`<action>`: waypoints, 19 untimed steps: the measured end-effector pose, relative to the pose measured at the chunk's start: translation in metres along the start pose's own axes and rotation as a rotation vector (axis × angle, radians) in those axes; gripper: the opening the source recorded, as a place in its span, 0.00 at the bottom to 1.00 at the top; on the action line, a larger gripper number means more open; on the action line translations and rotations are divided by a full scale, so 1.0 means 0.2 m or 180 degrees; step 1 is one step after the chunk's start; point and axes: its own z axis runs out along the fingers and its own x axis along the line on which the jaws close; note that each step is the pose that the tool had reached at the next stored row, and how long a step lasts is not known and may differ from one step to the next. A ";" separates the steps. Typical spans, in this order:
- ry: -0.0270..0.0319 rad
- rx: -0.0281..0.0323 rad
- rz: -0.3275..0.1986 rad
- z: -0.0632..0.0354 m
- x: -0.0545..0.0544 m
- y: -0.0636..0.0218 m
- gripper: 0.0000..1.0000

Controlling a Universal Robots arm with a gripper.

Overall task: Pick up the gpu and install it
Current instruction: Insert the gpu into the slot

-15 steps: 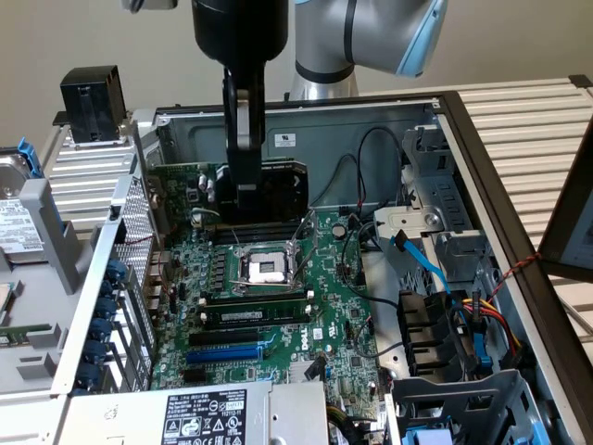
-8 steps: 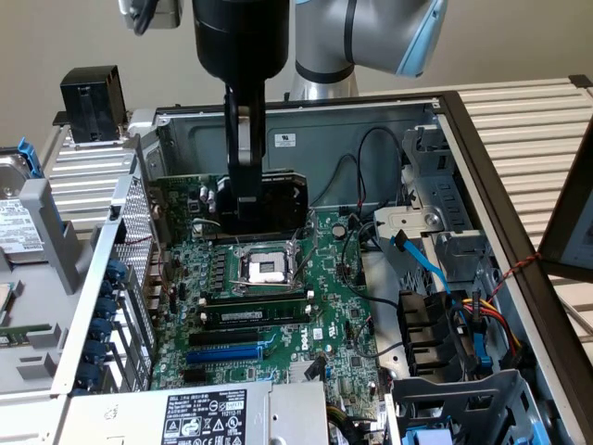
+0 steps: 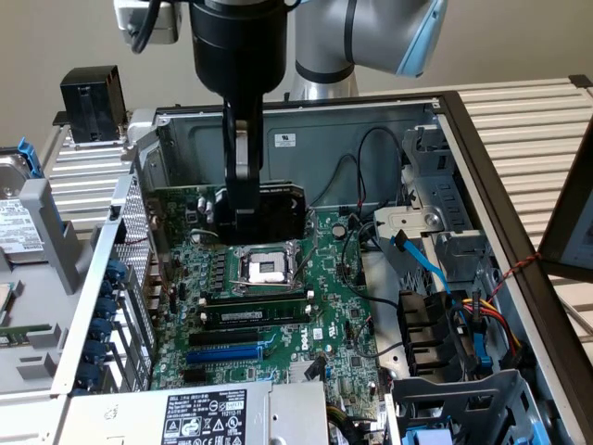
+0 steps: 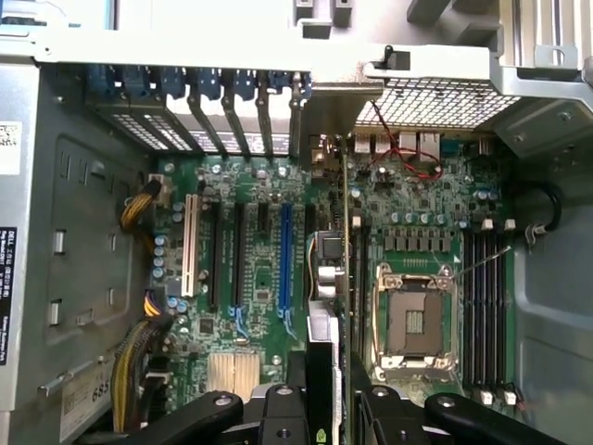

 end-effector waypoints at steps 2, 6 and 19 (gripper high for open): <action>0.0018 -0.0004 0.0002 0.007 0.00 0.002 0.27; 0.0038 -0.0009 0.0004 0.029 0.01 0.013 0.27; 0.0035 -0.0008 0.0023 0.148 0.03 0.039 0.27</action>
